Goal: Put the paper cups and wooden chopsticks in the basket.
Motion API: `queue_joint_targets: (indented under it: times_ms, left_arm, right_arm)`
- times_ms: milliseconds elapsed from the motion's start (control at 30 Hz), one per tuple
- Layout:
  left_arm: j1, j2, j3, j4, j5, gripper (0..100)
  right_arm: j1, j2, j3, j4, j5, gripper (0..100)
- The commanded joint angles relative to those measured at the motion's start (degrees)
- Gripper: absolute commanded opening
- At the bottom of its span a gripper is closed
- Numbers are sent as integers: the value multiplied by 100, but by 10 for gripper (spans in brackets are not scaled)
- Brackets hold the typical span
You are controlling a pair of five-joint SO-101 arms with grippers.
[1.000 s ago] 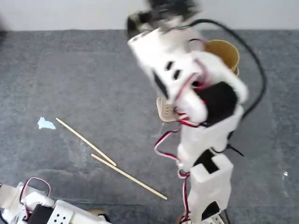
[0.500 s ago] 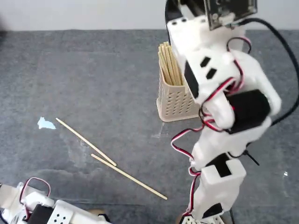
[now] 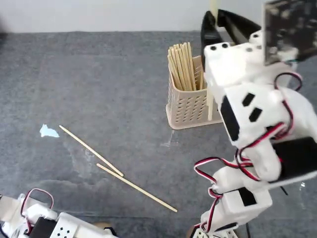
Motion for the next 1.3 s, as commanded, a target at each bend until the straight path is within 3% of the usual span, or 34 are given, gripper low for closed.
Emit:
queue_joint_targets:
  times_ms: [0,400,700,900,1267]
  left_arm:
    - [-26,-26,-57,35,-44,13]
    - [-26,-26,-57,35,-44,13]
    - [-26,-26,-57,35,-44,13]
    - [-26,-26,-57,35,-44,13]
    - [-26,-26,-57,35,-44,13]
  right_arm:
    - [295,-233,-123,251,-123,6]
    - [330,-303,211,277,-123,6]
    - [321,-2466,4009,-48,-343,7]
    - [330,-3565,6365,-2088,-475,7]
    - [347,-4022,9890,-7116,-536,7]
